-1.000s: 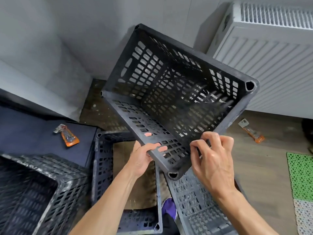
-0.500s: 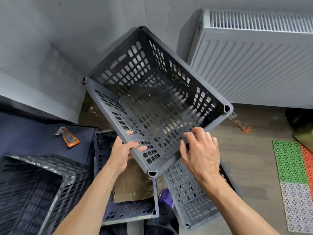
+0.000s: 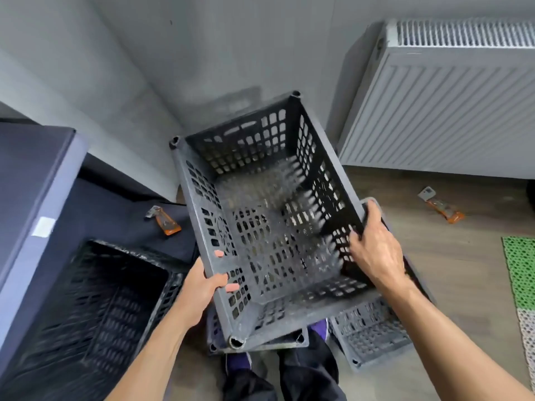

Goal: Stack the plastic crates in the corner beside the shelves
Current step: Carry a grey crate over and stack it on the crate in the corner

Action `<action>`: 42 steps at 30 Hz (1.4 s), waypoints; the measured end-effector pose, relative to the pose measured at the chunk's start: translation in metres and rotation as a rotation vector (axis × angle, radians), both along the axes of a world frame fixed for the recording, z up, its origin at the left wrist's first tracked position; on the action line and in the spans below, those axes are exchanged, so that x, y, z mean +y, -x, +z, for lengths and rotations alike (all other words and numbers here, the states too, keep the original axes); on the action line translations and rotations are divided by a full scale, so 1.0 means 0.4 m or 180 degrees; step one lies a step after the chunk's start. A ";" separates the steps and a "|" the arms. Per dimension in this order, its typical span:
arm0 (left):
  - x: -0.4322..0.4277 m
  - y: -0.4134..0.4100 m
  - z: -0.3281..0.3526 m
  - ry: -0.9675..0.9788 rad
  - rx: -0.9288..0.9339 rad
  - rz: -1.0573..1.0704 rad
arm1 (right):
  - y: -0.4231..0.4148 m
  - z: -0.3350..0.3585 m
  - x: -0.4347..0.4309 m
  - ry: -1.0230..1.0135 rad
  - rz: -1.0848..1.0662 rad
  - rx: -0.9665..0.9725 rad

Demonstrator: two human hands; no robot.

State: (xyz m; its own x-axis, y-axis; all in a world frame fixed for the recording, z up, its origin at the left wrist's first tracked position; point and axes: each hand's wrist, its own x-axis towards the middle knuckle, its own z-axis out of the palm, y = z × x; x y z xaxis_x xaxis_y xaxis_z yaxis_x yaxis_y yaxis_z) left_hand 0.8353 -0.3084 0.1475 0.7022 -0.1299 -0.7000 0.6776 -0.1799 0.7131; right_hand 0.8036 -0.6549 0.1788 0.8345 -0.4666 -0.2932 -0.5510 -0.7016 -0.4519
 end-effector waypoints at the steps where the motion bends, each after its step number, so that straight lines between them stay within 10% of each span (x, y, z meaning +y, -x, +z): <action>1: 0.032 0.015 -0.004 -0.0045 0.0002 -0.0040 | 0.020 -0.012 0.024 -0.0029 -0.0025 0.0062; 15: 0.315 0.089 -0.120 -0.0546 0.0218 -0.0928 | 0.244 -0.177 0.339 -0.0317 -0.0488 0.0822; 42: 0.296 0.098 -0.224 -0.1674 0.0290 -0.0348 | 0.259 -0.318 0.408 -0.0266 -0.0453 0.0127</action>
State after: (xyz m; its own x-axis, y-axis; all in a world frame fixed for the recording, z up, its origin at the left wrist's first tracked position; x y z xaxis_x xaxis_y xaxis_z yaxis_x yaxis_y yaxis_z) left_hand 0.7961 -0.1901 0.0578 0.6377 0.1853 -0.7477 0.6898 -0.5694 0.4472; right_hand 0.6999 -0.4917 0.0515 0.7486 -0.5518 -0.3675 -0.6608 -0.5761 -0.4812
